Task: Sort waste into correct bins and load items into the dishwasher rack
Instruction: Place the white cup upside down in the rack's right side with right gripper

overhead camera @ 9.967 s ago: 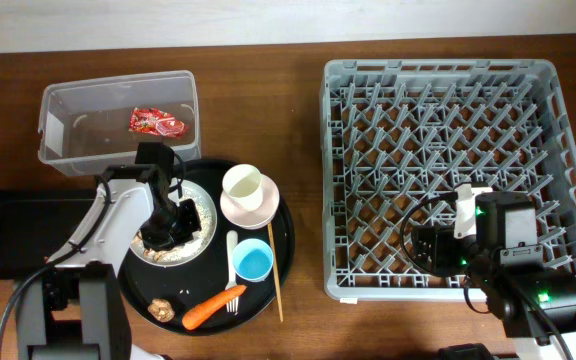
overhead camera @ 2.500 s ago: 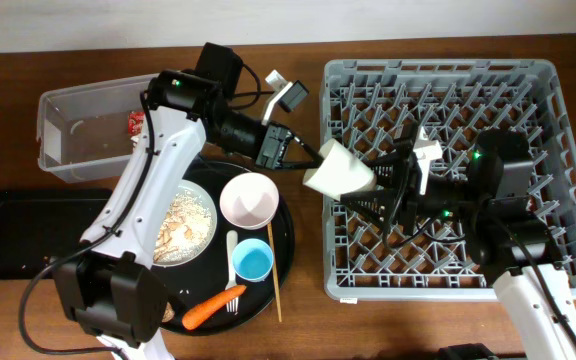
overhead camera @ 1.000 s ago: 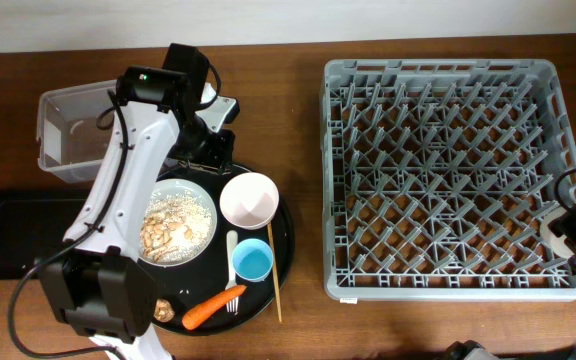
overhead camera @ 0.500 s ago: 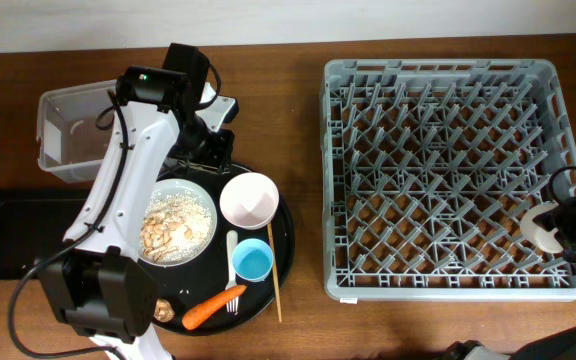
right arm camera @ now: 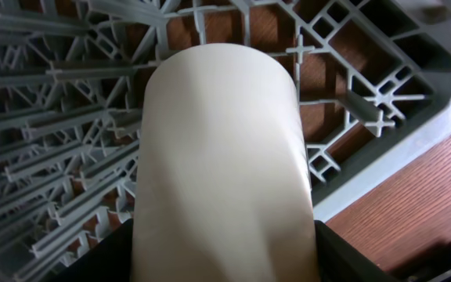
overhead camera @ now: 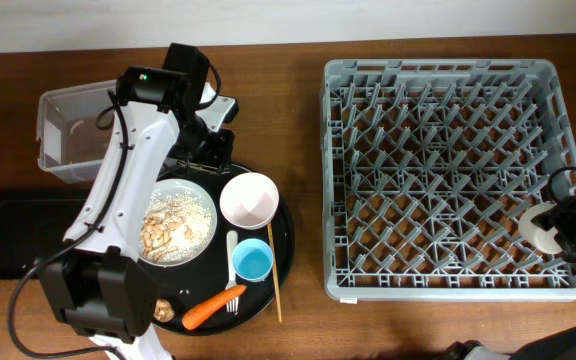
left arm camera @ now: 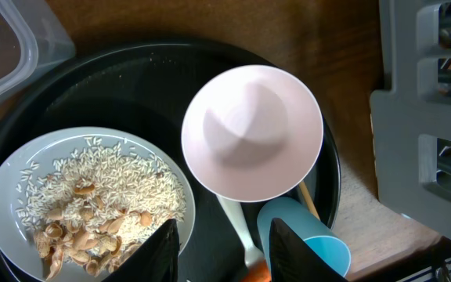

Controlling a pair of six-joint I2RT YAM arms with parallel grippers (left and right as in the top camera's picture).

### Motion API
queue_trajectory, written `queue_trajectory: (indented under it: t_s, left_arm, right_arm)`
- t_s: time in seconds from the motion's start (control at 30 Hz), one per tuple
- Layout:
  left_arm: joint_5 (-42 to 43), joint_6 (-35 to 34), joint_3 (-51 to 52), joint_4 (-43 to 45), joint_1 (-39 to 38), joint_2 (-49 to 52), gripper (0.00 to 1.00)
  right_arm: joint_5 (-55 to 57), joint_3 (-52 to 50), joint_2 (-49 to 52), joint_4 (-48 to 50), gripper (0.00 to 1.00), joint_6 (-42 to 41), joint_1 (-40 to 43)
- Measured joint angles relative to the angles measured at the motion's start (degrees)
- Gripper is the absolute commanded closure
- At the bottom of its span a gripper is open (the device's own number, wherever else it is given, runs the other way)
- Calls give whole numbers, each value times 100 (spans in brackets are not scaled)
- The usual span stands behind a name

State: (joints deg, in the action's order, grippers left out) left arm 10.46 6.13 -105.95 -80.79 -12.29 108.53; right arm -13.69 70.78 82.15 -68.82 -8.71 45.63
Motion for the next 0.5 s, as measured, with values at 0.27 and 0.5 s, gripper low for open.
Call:
queue_trajectory:
  t_s: [0.27, 0.5]
  left_arm:
    - [0, 0, 0, 0, 0, 0, 63]
    - [0, 0, 0, 0, 0, 0, 63]
  right_arm:
    - [-17, 0, 0, -17, 36, -4, 0]
    - [-20, 0, 0, -20, 26, 0, 0]
